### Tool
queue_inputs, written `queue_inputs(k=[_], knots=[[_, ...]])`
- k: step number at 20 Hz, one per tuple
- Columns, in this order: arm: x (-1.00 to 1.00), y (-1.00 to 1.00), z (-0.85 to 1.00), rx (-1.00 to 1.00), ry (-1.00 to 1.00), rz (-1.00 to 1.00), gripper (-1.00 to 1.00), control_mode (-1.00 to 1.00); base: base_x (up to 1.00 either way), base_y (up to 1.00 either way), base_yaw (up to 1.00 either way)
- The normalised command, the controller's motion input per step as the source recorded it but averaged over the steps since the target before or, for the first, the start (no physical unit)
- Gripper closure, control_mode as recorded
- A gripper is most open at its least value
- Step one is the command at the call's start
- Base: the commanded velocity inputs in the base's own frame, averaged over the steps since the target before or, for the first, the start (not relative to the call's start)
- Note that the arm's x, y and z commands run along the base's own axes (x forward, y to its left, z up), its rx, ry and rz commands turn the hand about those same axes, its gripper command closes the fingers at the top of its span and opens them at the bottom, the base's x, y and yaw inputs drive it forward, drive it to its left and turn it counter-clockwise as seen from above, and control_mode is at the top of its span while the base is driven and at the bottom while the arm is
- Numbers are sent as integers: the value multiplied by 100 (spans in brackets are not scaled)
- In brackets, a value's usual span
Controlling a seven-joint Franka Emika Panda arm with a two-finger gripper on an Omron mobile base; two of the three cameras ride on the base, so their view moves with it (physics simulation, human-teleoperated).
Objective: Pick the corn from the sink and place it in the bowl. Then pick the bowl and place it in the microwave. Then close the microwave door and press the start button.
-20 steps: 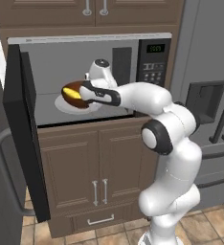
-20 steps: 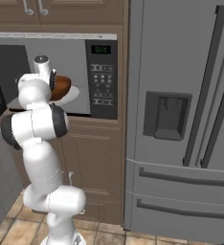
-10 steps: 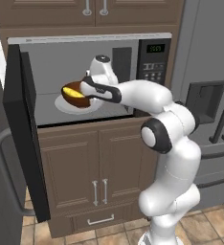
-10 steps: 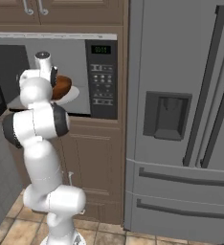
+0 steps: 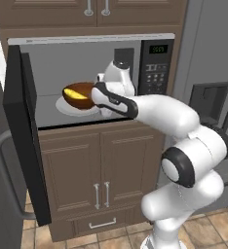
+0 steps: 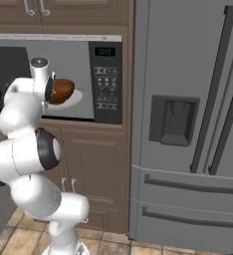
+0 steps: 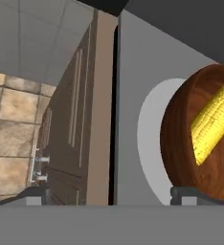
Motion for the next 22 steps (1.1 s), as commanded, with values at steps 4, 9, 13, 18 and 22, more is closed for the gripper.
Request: queue_inputs(k=[4, 9, 13, 18, 22], knots=[[-100, -12, 46, 9, -14, 10, -100, -100, 0, 0, 0], [-100, -12, 94, 8, -7, 10, -100, -100, 0, 0, 0], [-100, -9, 66, 6, 0, 19, -100, -100, 0, 0, 0], [-100, -23, 28, 7, 0, 33, -100, -100, 0, 0, 0], [-100, -31, 25, 9, -6, 34, -100, -100, 0, 0, 0]])
